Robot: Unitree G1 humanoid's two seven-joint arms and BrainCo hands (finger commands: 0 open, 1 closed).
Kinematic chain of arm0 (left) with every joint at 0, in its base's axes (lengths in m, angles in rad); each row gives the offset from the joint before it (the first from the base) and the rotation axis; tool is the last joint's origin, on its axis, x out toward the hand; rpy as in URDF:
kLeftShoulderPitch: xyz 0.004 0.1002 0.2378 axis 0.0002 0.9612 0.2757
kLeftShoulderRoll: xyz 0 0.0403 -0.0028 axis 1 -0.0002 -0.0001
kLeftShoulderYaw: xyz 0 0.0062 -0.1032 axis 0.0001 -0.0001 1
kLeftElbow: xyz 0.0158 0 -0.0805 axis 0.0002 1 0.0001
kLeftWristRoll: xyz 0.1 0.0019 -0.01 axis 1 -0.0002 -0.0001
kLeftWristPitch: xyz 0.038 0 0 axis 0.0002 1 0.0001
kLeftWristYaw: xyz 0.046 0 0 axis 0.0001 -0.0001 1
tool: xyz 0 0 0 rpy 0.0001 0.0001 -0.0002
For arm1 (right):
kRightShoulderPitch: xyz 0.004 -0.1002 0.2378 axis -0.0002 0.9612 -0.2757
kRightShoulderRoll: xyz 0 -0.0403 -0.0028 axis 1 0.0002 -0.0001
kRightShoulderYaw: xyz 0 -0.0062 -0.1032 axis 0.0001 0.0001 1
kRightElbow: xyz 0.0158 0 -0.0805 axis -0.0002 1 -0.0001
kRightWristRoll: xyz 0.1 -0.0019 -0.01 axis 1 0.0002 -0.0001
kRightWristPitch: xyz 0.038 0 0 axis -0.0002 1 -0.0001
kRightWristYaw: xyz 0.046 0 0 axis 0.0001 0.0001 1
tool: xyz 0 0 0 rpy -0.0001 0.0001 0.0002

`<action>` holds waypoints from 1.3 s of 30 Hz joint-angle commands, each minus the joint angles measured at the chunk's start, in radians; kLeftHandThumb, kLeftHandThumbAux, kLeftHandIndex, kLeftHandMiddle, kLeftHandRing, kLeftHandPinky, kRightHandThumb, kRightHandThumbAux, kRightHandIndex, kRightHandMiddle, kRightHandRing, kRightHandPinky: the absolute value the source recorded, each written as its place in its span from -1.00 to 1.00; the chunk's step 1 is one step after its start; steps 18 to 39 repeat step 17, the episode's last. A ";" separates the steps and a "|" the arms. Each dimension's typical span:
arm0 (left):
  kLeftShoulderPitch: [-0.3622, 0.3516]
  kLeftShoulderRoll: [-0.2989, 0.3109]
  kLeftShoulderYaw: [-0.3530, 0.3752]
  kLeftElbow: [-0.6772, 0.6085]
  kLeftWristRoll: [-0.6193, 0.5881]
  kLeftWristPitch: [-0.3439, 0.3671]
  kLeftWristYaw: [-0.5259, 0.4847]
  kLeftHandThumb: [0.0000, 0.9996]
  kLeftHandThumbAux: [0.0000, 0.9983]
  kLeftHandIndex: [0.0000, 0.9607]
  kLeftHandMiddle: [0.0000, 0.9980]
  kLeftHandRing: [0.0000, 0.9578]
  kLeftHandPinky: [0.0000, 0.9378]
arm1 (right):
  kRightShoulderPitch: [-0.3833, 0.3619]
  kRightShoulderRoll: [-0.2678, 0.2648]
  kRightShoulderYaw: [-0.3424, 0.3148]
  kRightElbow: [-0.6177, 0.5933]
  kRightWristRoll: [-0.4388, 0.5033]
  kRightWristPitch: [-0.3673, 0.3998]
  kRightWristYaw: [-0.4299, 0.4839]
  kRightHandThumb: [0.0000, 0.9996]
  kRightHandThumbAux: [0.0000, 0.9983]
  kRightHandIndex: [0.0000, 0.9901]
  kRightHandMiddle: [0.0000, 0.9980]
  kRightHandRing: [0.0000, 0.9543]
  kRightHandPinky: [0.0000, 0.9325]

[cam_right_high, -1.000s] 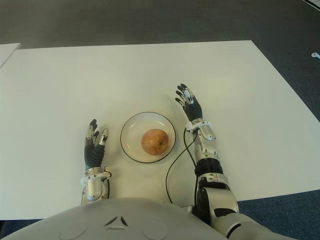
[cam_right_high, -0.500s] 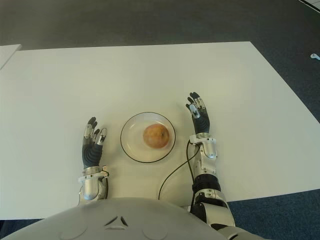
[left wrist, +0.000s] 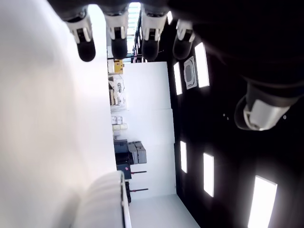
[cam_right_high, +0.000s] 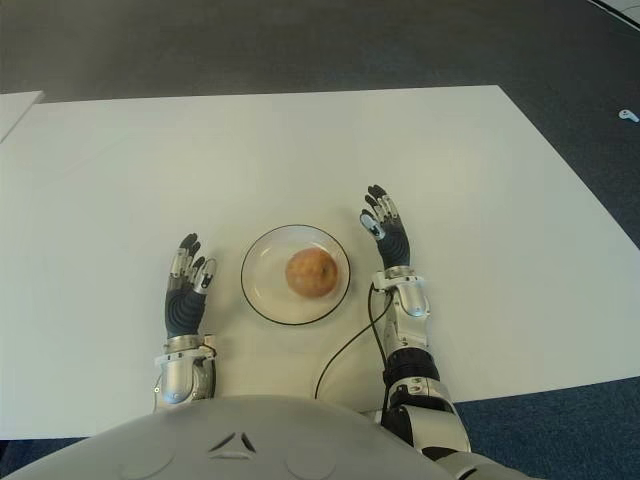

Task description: Put the apples into the plate.

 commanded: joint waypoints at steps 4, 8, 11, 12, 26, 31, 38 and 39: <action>-0.007 0.018 0.034 0.089 -0.019 0.005 -0.039 -1.00 -0.10 -0.96 -1.00 -1.00 -1.00 | 0.084 0.033 0.014 0.075 -0.009 -0.009 -0.007 -0.70 0.00 -1.00 -0.91 -1.00 -1.00; -0.013 0.016 0.040 0.088 -0.018 0.018 -0.041 -1.00 -0.07 -0.96 -1.00 -1.00 -1.00 | 0.072 0.032 0.010 0.090 -0.001 -0.006 0.002 -0.72 -0.02 -1.00 -0.90 -0.99 -1.00; -0.027 0.017 0.044 0.093 -0.019 0.023 -0.047 -1.00 -0.07 -0.95 -1.00 -1.00 -1.00 | 0.063 0.030 0.005 0.103 0.007 -0.007 0.015 -0.73 -0.06 -1.00 -0.88 -0.97 -1.00; -0.029 0.017 0.044 0.093 -0.020 0.023 -0.048 -1.00 -0.07 -0.95 -1.00 -1.00 -1.00 | 0.062 0.030 0.004 0.105 0.009 -0.007 0.018 -0.73 -0.07 -1.00 -0.88 -0.97 -1.00; -0.068 -0.019 0.027 0.055 0.035 0.064 -0.012 -1.00 -0.07 -0.92 -0.99 -1.00 -1.00 | 0.060 0.023 -0.002 0.103 0.020 -0.008 0.044 -0.73 -0.10 -1.00 -0.86 -0.95 -1.00; -0.068 -0.019 0.027 0.055 0.035 0.064 -0.012 -1.00 -0.07 -0.92 -0.99 -1.00 -1.00 | 0.060 0.023 -0.002 0.103 0.020 -0.008 0.044 -0.73 -0.10 -1.00 -0.86 -0.95 -1.00; -0.068 -0.019 0.027 0.055 0.035 0.064 -0.012 -1.00 -0.07 -0.92 -0.99 -1.00 -1.00 | 0.060 0.023 -0.002 0.103 0.020 -0.008 0.044 -0.73 -0.10 -1.00 -0.86 -0.95 -1.00; -0.068 -0.019 0.027 0.055 0.035 0.064 -0.012 -1.00 -0.07 -0.92 -0.99 -1.00 -1.00 | 0.060 0.023 -0.002 0.103 0.020 -0.008 0.044 -0.73 -0.10 -1.00 -0.86 -0.95 -1.00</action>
